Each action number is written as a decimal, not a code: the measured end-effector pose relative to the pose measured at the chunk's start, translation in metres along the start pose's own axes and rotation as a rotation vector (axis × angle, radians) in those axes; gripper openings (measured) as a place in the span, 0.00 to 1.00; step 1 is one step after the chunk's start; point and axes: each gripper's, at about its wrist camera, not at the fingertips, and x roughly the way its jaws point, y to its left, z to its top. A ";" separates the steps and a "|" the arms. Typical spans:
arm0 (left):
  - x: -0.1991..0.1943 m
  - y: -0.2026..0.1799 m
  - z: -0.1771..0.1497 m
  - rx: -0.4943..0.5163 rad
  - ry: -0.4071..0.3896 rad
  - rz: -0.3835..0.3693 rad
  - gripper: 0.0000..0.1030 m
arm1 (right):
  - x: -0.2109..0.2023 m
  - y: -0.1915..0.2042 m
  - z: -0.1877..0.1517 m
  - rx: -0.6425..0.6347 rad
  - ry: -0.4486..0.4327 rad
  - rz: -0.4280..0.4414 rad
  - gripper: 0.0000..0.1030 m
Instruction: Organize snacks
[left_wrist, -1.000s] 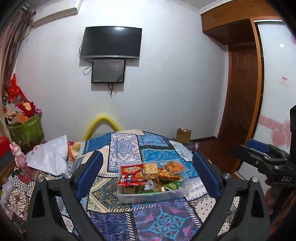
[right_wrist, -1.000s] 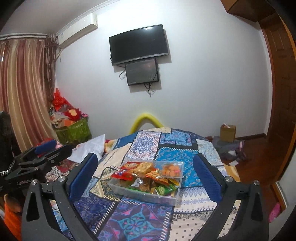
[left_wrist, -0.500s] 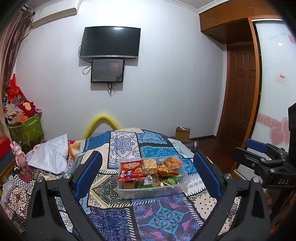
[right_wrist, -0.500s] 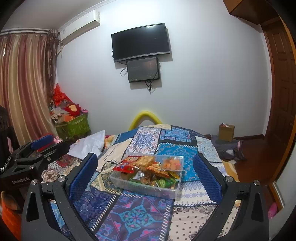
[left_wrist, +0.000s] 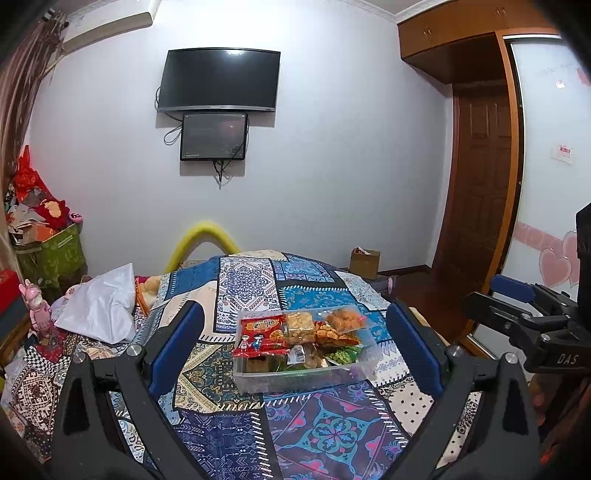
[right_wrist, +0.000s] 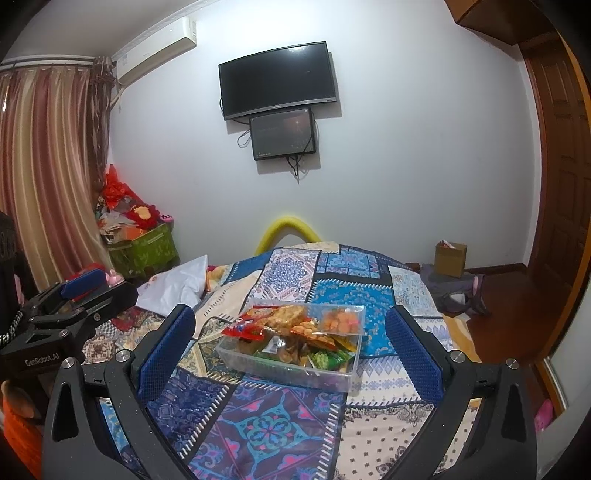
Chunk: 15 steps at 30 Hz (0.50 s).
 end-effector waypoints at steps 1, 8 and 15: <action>0.000 0.000 0.000 0.000 0.001 0.000 0.97 | 0.000 0.000 0.000 -0.001 0.000 0.000 1.00; 0.000 0.001 0.000 -0.002 0.002 -0.004 0.97 | 0.001 0.001 0.000 -0.002 0.008 0.000 1.00; 0.000 0.002 0.000 -0.007 0.002 -0.005 0.97 | -0.001 0.003 0.000 -0.008 0.012 -0.006 1.00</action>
